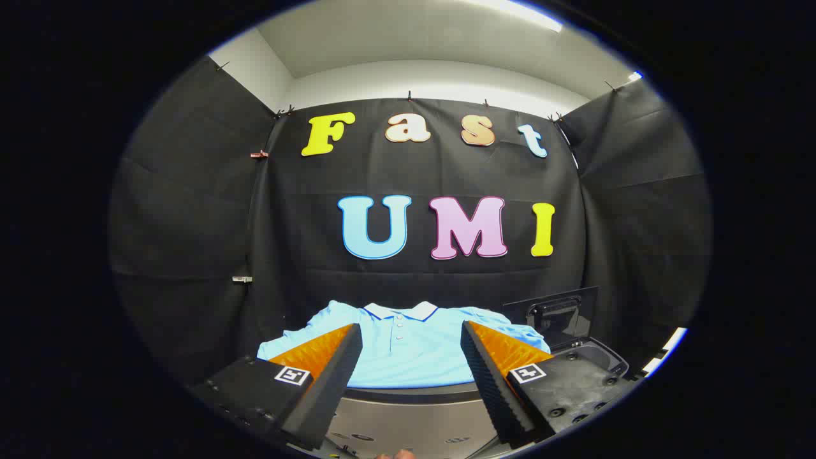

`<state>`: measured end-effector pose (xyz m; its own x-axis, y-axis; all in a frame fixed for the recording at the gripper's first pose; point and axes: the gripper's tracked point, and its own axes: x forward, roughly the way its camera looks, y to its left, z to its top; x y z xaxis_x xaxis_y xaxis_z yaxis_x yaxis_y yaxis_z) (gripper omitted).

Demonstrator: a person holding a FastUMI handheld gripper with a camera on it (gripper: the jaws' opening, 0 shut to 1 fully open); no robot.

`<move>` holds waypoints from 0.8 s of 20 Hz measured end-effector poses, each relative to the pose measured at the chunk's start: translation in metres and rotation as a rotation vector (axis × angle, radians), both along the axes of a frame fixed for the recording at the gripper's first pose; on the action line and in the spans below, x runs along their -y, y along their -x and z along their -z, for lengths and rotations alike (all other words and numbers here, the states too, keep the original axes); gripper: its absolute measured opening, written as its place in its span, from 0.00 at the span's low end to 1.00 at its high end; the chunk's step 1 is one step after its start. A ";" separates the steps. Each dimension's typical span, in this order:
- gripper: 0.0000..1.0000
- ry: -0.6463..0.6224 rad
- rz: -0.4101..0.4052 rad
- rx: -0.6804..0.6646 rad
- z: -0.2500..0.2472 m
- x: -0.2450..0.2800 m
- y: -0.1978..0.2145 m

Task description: Put the clothes into the washing machine and then close the washing machine lid.

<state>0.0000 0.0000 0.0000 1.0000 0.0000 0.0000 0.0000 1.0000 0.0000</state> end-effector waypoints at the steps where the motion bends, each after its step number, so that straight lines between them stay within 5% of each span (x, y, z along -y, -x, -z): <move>1: 0.98 0.000 -0.001 0.000 0.000 0.000 0.000; 16: 0.98 0.003 0.002 -0.001 0.003 -0.004 0.001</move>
<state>-0.0010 0.0041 -0.0029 1.0000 -0.0022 -0.0013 0.0022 1.0000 -0.0035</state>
